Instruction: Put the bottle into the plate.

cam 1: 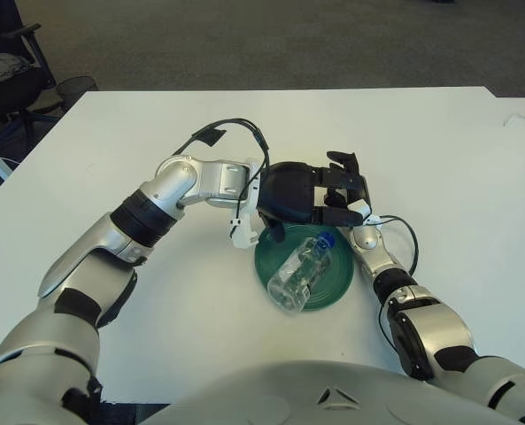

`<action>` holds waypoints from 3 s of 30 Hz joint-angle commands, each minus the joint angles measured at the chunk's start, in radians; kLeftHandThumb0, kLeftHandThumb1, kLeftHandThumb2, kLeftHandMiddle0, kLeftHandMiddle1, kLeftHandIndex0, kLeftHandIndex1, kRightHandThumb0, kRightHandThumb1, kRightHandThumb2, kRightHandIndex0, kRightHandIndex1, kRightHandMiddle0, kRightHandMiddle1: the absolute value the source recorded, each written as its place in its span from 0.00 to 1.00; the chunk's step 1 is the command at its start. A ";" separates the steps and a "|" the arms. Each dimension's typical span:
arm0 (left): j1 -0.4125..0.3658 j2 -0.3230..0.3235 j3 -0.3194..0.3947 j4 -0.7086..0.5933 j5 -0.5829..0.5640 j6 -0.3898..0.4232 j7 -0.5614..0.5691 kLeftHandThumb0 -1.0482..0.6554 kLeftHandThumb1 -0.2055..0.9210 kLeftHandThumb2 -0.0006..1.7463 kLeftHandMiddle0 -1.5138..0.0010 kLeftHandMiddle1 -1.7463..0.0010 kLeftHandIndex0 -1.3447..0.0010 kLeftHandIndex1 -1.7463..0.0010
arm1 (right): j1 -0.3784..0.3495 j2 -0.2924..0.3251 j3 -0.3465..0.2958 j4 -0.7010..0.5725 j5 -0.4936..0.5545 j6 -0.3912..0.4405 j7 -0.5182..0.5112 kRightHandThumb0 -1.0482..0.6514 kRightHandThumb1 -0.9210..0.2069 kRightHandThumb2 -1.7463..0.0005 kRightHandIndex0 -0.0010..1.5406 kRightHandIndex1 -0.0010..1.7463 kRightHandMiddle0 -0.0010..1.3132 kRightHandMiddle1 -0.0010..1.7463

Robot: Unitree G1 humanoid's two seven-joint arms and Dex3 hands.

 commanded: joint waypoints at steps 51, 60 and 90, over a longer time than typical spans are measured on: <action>-0.022 0.191 0.275 0.571 -0.723 -0.092 -0.085 0.00 1.00 0.20 1.00 1.00 1.00 1.00 | 0.343 0.089 -0.134 -0.444 0.250 0.365 0.171 0.41 0.07 0.65 0.16 0.63 0.18 1.00; 0.113 0.146 0.332 0.543 -1.111 0.046 -0.292 0.00 1.00 0.14 1.00 1.00 1.00 1.00 | 0.357 0.088 -0.140 -0.482 0.240 0.394 0.181 0.41 0.04 0.67 0.16 0.65 0.17 1.00; 0.332 0.047 0.609 0.781 -1.267 0.107 -0.472 0.02 1.00 0.45 1.00 1.00 1.00 1.00 | 0.359 0.070 -0.148 -0.518 0.230 0.409 0.185 0.41 0.00 0.71 0.20 0.63 0.15 1.00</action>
